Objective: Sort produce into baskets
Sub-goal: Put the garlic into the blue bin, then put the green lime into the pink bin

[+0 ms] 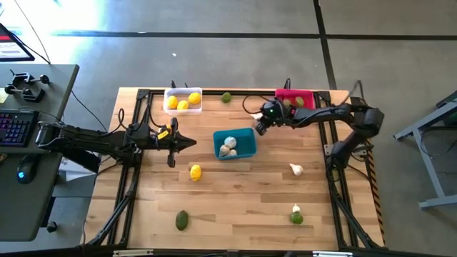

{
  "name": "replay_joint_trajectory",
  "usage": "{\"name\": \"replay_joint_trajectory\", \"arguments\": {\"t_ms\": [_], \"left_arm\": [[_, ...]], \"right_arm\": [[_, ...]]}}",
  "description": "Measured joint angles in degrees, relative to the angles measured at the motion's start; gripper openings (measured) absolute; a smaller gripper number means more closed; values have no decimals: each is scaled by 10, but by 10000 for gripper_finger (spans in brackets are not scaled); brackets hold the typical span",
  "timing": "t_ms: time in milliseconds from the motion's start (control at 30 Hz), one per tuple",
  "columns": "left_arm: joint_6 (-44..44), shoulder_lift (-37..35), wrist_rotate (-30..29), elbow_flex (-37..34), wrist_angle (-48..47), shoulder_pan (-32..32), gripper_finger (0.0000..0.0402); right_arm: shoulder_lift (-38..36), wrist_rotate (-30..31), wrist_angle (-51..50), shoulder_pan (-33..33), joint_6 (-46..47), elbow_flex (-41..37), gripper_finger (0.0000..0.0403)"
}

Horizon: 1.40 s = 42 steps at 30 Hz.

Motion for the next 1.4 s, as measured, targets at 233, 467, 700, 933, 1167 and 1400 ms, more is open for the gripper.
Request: {"name": "replay_joint_trajectory", "arguments": {"t_ms": [233, 467, 700, 933, 1167, 1400], "left_arm": [[0, 0, 0, 0, 0, 0, 0], [4, 0, -12, 0, 0, 0, 0], [4, 0, -13, 0, 1, 0, 0], [5, 0, -13, 0, 1, 0, 0], [14, 0, -13, 0, -2, 0, 0], [15, 0, -13, 0, -4, 0, 0]], "right_arm": [[-128, 11, -26, 58, 21, 0, 74], [-146, 15, -25, 195, 63, 0, 75], [-89, 54, -21, 251, 129, 0, 75], [-70, 67, -8, 252, 145, 0, 118], [-80, 71, -60, 278, 143, 39, 230], [-80, 127, -259, 347, 188, 162, 227]]}}
